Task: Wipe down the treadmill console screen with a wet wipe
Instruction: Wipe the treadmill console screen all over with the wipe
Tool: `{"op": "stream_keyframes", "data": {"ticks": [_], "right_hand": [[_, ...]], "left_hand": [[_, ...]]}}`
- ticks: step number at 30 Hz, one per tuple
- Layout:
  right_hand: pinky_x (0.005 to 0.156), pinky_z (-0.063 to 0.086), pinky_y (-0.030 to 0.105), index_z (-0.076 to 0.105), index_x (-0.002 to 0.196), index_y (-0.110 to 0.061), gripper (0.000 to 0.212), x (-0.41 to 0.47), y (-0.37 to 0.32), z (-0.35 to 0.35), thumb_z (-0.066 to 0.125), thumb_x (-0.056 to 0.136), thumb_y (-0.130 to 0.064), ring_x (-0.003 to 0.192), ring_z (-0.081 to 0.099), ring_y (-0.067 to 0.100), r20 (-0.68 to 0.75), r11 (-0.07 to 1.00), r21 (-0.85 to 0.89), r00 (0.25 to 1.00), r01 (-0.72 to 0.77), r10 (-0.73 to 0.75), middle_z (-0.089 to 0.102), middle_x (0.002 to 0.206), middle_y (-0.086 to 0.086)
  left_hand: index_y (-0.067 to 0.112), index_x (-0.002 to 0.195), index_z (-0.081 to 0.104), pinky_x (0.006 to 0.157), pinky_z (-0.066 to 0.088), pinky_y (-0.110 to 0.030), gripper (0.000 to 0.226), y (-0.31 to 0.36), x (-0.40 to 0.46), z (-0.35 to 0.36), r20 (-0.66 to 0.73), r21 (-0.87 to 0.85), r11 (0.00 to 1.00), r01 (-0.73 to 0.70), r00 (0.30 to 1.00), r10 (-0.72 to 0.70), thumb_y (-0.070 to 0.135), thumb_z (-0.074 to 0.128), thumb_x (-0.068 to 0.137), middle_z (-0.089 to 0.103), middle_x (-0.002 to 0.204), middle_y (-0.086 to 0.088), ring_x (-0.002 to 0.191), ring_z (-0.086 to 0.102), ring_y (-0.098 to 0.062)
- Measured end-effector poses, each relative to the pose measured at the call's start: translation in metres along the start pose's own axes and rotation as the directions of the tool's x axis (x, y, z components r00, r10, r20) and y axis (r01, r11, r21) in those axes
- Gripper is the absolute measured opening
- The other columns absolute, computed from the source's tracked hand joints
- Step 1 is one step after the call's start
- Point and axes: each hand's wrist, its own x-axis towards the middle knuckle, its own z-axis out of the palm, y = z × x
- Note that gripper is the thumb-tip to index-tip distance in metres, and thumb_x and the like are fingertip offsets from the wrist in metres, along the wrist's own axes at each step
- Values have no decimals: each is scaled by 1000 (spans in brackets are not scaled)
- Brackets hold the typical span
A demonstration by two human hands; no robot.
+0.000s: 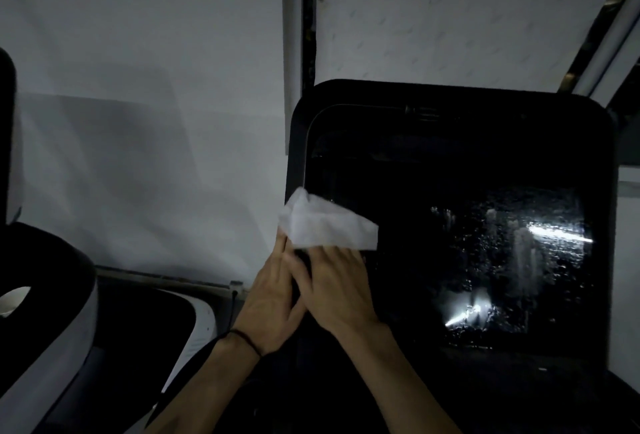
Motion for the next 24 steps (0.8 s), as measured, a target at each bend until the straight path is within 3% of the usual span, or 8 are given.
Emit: {"op": "stream_keyframes", "data": {"ticks": [2, 5, 8, 10, 13, 15, 19, 24], "right_hand": [[114, 36, 37, 63, 130, -20, 74, 9, 4, -7, 10, 103, -64, 127, 56, 18, -48, 999, 23, 998, -32, 34, 66, 132, 1], [106, 43, 35, 70, 115, -19, 74, 0, 14, -13, 11, 105, -61, 112, 64, 19, -166, 992, 0, 979, -122, 121, 72, 115, 2], [110, 41, 40, 63, 131, -17, 71, -6, 6, -3, 13, 105, -60, 123, 58, 21, -71, 999, 22, 997, -30, 31, 67, 129, 4], [109, 41, 40, 63, 130, -17, 69, 4, 3, -2, 16, 104, -60, 121, 59, 22, -43, 999, 46, 999, 11, -9, 67, 127, 5], [106, 43, 39, 68, 118, -14, 66, 5, 9, -7, 21, 105, -58, 115, 63, 23, -153, 997, -4, 986, -73, 72, 71, 117, 6], [110, 42, 40, 67, 124, -11, 67, -12, 5, -3, 21, 106, -57, 122, 61, 25, -176, 995, -8, 980, -97, 94, 70, 124, 9], [115, 37, 41, 56, 141, -12, 68, -16, -12, 7, 20, 104, -57, 131, 53, 26, -72, 1000, -13, 997, -29, 28, 62, 138, 11], [102, 46, 38, 69, 114, -12, 82, -19, 1, 1, 6, 103, -64, 109, 65, 23, -101, 984, -73, 983, -163, 155, 73, 111, 7]], "left_hand": [[14, 164, -9, 128, 23, -39, 88, -1, -2, 0, 9, 44, 999, 23, 1000, -23, 43, 49, 105, -17, 173, -1, 161, 2, -15], [19, 164, -7, 128, 15, -25, 84, -5, -4, -1, -31, 113, 992, 59, 998, -56, 59, 37, 104, -16, 173, 3, 160, 0, -8], [14, 165, 2, 129, 17, -30, 77, -5, 4, -7, -46, 99, 995, 17, 999, -13, 44, 42, 107, -5, 175, 1, 161, 5, -13], [14, 165, 3, 129, 20, -34, 78, -4, 5, -10, -23, 75, 997, 9, 1000, -7, 36, 48, 106, -2, 175, 0, 161, 7, -14], [15, 165, -3, 126, 16, -22, 82, 0, 0, -9, -3, 107, 993, 57, 998, -57, 50, 41, 105, -13, 174, 2, 160, 5, -8], [17, 165, -4, 124, 16, -15, 80, 1, 0, -8, 2, 80, 995, 61, 998, -62, 48, 40, 106, -15, 173, 3, 158, 3, -1], [17, 165, -9, 124, 22, -18, 83, 5, 7, -8, 18, 8, 998, 56, 998, -56, 30, 49, 108, -17, 173, 6, 158, 3, -2], [13, 164, -11, 122, 31, -30, 83, 6, -1, -8, 28, 70, 996, 57, 998, -59, 49, 36, 105, -21, 172, -4, 159, -2, -7]]}}
